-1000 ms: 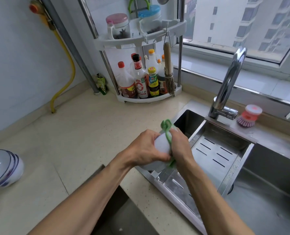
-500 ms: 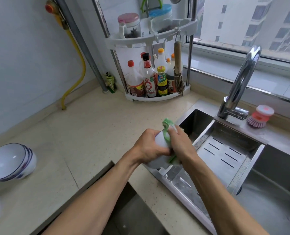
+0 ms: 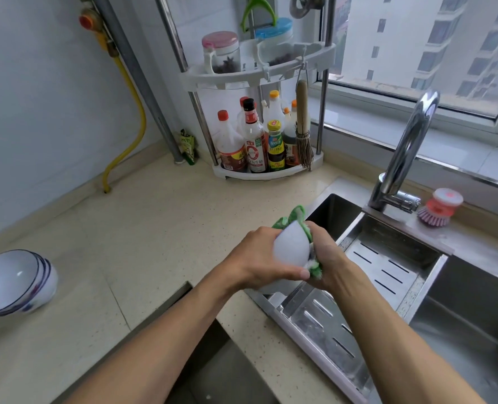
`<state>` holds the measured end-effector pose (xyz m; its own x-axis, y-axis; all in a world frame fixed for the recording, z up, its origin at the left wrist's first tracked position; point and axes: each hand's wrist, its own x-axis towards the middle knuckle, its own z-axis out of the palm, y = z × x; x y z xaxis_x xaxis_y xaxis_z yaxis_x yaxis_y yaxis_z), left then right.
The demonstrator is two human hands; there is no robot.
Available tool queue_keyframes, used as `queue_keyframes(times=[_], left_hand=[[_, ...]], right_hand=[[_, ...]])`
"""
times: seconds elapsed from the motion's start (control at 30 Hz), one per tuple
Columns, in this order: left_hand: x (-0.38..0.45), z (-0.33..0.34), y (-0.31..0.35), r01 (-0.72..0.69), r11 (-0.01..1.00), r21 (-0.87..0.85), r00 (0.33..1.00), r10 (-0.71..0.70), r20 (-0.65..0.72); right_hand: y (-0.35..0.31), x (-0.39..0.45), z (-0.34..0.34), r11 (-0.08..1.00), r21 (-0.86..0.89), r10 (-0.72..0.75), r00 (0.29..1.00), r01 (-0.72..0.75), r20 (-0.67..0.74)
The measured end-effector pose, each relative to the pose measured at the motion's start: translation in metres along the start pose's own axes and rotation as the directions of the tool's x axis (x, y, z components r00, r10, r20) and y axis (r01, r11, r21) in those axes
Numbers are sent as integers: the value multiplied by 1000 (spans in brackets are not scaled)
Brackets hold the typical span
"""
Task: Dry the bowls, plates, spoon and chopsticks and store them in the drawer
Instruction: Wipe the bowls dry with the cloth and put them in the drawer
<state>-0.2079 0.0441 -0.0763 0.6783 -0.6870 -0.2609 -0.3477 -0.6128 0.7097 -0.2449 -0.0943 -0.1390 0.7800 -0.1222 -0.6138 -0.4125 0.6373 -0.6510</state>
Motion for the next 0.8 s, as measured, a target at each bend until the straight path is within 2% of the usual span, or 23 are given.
queue_keyframes(times=[0.07,0.13,0.2,0.23,0.27,0.3,0.33,0.4,0.43,0.47,0.53,0.57,0.6,0.67,0.73,0.8], left_hand=[[9,3,0,101,993,-54,994,-103,-40],[14,7,-5,133,977,-167,985,-149,-85],[15,12,-9,115,971,-211,988,-135,-81],[15,12,-11,96,972,-214,991,-113,-70],[15,14,-12,75,974,-215,994,-89,-59],[13,14,-11,55,976,-210,997,-67,-49],[12,14,-8,36,980,-195,998,-44,-40],[7,12,-2,6,987,-160,999,-13,-46],[7,11,-2,2,986,-165,999,-11,-53],[7,10,-2,6,983,-182,998,-18,-64],[12,6,-7,32,978,-204,996,-49,-77],[14,6,-10,43,979,-200,996,-57,-64],[14,5,-11,41,980,-197,998,-51,-48],[10,3,-9,18,982,-189,1000,-19,-7],[4,-1,-5,-8,977,-212,1000,5,-13],[1,-6,-5,-19,959,-284,997,-3,-77]], right_hand=[[-2,1,6,990,-127,-75,993,63,-86],[1,0,10,943,-278,-224,967,183,-125],[7,-7,12,793,-508,-433,897,336,-82],[12,-10,14,700,-594,-518,855,397,-38],[16,-11,12,651,-631,-563,826,421,-30],[15,-10,11,655,-637,-562,825,407,-50],[11,-6,7,723,-590,-509,855,359,-104],[-3,-1,3,893,-393,-305,936,217,-175],[-7,-1,1,909,-376,-259,949,178,-177],[-8,-2,4,878,-439,-292,940,192,-174],[-4,-9,14,681,-654,-484,873,329,-64],[0,-13,20,601,-699,-542,840,386,-2],[3,-15,23,574,-701,-568,823,423,32],[0,-8,20,690,-618,-499,866,377,-28],[-9,2,10,880,-414,-282,958,234,-57],[-14,10,2,967,-199,-168,985,156,-45]])
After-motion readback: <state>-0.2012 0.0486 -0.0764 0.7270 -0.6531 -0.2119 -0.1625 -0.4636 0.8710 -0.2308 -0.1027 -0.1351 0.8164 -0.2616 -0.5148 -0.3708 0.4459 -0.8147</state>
